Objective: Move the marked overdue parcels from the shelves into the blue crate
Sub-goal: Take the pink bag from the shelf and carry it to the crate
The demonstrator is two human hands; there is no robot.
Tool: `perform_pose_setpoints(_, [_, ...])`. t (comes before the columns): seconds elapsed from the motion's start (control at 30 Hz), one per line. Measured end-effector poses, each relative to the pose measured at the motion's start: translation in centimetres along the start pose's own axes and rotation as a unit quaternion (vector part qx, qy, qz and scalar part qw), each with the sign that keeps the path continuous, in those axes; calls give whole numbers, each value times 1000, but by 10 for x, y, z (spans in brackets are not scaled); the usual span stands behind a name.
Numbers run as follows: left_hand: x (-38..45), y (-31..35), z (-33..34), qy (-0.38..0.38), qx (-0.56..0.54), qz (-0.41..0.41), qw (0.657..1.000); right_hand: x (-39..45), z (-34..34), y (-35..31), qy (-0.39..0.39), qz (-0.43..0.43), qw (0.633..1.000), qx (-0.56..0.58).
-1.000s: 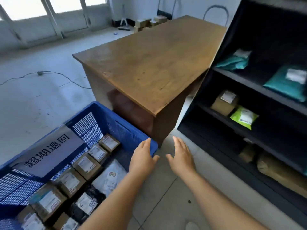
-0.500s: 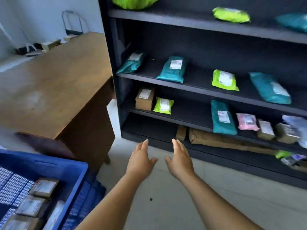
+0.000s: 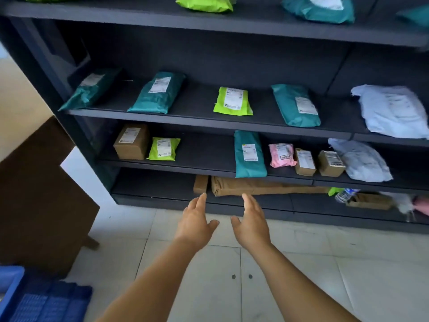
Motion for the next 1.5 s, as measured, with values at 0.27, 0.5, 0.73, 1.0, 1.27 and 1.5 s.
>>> perform_pose_setpoints(0.27, [73, 52, 38, -30, 8, 10, 999, 56, -44, 62, 15, 45, 999, 16])
perform_pose_setpoints(0.5, [162, 69, 54, -45, -1, -13, 999, 135, -70, 78, 19, 59, 998, 15])
perform_pose_setpoints(0.73, [248, 70, 84, -71, -7, -41, 997, 219, -75, 108, -1, 57, 998, 12])
perform_pose_setpoints(1.0, [334, 59, 129, -74, -8, -43, 996, 309, -44, 156, -42, 52, 998, -4])
perform_pose_setpoints(1.27, [407, 56, 176, -73, 53, -26, 996, 389, 2, 202, -66, 8, 998, -8])
perform_pose_setpoints(1.5, [462, 60, 203, -58, 134, -6, 989, 449, 15, 220, -71, -21, 996, -51])
Point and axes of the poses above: each hand's wrist, its own x-axis towards the middle knuckle, its own z-axis out of the palm, y = z × x, the point moved 6 cm from there along x, towards the middle knuckle, and after that the axes turned 8 degrees about -y, right-handed, at the moved point
